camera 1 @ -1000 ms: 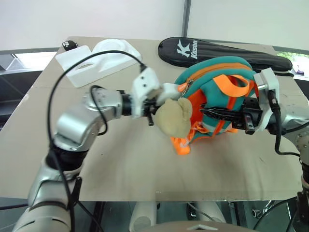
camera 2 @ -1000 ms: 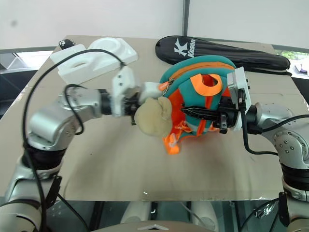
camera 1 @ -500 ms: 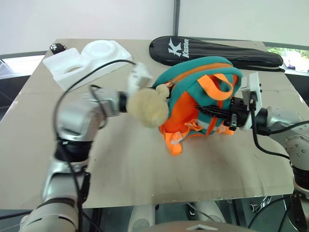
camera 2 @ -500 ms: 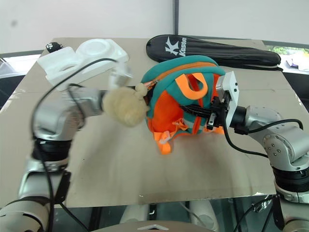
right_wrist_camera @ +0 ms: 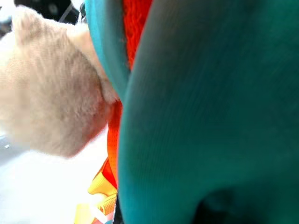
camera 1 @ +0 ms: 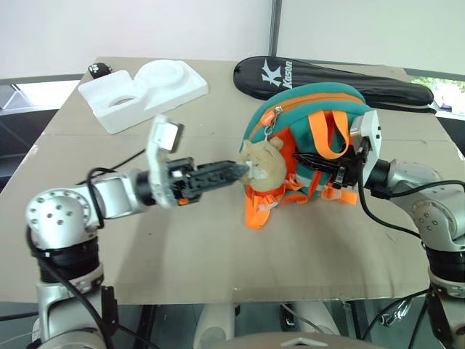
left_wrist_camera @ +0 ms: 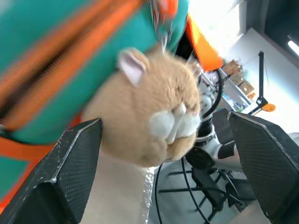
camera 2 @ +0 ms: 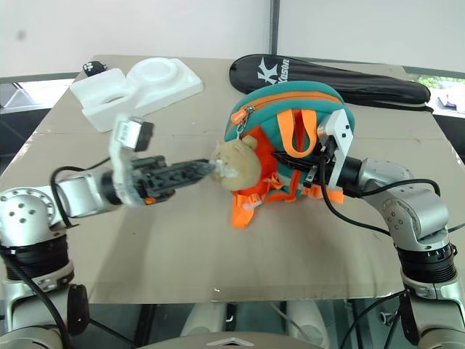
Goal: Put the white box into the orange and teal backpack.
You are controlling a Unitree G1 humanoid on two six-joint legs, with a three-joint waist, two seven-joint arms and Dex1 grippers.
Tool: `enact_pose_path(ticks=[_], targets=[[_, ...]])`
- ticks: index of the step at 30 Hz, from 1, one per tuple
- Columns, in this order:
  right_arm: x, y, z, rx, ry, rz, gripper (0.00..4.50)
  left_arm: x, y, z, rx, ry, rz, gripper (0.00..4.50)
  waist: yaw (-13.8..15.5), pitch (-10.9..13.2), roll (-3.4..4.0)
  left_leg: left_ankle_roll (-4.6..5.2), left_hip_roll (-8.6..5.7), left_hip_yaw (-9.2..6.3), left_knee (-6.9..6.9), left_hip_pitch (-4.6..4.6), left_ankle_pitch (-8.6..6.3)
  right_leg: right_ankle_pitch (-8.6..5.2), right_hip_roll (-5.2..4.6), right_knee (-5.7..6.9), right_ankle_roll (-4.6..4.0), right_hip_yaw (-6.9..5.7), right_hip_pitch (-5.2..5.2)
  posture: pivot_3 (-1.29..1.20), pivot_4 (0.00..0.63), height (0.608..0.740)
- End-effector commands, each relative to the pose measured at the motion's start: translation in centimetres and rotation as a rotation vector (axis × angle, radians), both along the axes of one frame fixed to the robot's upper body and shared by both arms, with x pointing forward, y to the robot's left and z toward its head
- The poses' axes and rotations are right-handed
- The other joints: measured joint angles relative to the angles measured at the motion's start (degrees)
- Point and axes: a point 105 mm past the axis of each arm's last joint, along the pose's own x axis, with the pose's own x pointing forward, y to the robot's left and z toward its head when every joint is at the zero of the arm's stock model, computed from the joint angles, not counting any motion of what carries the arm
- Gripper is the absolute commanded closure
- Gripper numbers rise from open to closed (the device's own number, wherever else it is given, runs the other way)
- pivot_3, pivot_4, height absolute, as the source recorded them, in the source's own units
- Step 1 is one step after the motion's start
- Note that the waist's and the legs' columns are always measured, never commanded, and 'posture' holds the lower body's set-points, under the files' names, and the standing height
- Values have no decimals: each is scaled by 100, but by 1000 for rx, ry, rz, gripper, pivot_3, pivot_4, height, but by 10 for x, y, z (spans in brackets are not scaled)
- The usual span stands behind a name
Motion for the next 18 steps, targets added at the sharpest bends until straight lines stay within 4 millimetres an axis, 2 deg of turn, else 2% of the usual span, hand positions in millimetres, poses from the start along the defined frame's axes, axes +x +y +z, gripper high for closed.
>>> enact_pose_path(ticks=[1,3,6,9,10,11,14,16,18], targets=[[-3,-1,10,-1,-51,-9,4500,5,-17,6,-16,-36,34,100,-2,0,0,0,0,0,0,0,0,0,1,0,0,0,0,0,150,740],[-3,0,10,3,-53,-14,4500,6,-28,3,-30,-23,21,100,-6,0,0,0,-1,0,-1,0,0,0,2,0,-1,0,0,0,150,740],[-1,-1,11,13,-56,-36,4500,14,-37,0,-53,-5,47,873,1,-2,1,0,-1,2,-1,0,0,0,3,0,-1,1,0,0,150,740],[1,-4,12,25,-59,-70,4500,13,-31,4,-46,-35,42,2246,-11,-2,1,0,-2,3,-2,-1,0,0,4,-1,-1,1,-1,0,150,740],[2,-5,13,33,-59,-85,4500,13,-27,6,-41,-45,47,2561,-15,-2,1,0,-2,3,-2,1,0,0,4,-1,-1,2,-1,0,150,740],[3,-7,14,44,-59,-100,4500,13,-23,9,-45,-57,49,3161,-17,-1,1,0,-2,3,-3,2,0,0,5,0,-1,3,-1,0,150,740],[14,-18,22,104,-64,-191,4500,13,-6,31,-93,-120,65,4231,-10,-1,1,0,-1,2,-3,1,0,-1,7,0,-1,1,-1,0,150,740],[26,-33,30,161,-69,-295,4500,13,15,49,-145,-163,91,4361,-9,-1,1,0,-1,3,-2,0,0,-1,6,-1,-1,2,-1,0,150,740],[36,-47,37,213,-73,-390,4500,14,33,59,-173,-171,130,4361,-11,-1,1,0,-1,6,-2,0,0,-1,6,-2,-1,4,-2,0,150,740]])
